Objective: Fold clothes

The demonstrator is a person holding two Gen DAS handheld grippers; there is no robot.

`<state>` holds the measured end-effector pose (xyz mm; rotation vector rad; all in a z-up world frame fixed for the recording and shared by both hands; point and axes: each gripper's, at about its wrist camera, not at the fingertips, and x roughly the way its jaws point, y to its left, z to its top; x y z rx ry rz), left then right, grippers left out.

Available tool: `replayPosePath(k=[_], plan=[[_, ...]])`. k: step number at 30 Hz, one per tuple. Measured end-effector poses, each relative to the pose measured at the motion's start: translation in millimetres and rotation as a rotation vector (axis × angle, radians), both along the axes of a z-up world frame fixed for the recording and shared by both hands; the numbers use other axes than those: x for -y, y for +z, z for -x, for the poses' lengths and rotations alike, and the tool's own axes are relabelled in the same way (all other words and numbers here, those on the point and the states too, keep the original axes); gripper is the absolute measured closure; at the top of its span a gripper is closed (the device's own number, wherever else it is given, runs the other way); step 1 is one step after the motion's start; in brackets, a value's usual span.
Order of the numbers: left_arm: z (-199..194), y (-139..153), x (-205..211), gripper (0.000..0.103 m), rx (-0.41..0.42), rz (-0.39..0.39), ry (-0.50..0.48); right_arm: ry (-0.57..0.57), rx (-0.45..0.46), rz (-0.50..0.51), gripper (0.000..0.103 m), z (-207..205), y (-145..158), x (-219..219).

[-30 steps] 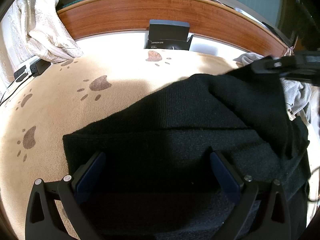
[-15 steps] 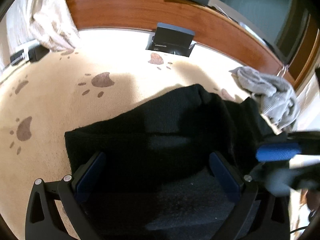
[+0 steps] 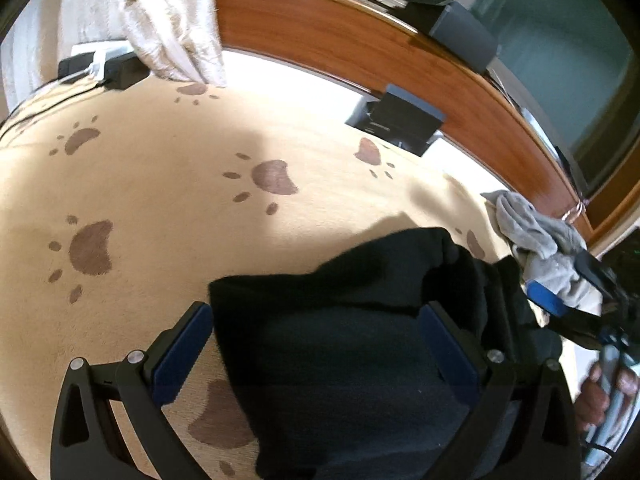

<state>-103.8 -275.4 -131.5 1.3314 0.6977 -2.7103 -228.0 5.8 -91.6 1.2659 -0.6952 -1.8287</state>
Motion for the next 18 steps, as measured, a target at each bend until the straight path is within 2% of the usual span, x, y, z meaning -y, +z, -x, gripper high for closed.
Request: replayPosePath(k=[5, 10, 14, 18], plan=[[3.0, -7.0, 12.2, 0.000, 0.027, -0.009, 0.033, -0.013, 0.077, 0.028, 0.030, 35.1, -26.0, 40.0], [6.2, -14.4, 15.2, 0.000, 0.047, -0.020, 0.037, 0.156, 0.179, 0.067, 0.030, 40.5, -57.7, 89.3], [6.2, -14.8, 16.0, 0.000, 0.043, -0.024, 0.042, 0.223, 0.105, 0.022, 0.030, 23.2, -46.7, 87.6], [5.9, -13.9, 13.9, 0.000, 0.043, -0.020, 0.042, 0.166, 0.042, 0.078, 0.030, 8.0, -20.0, 37.0]])
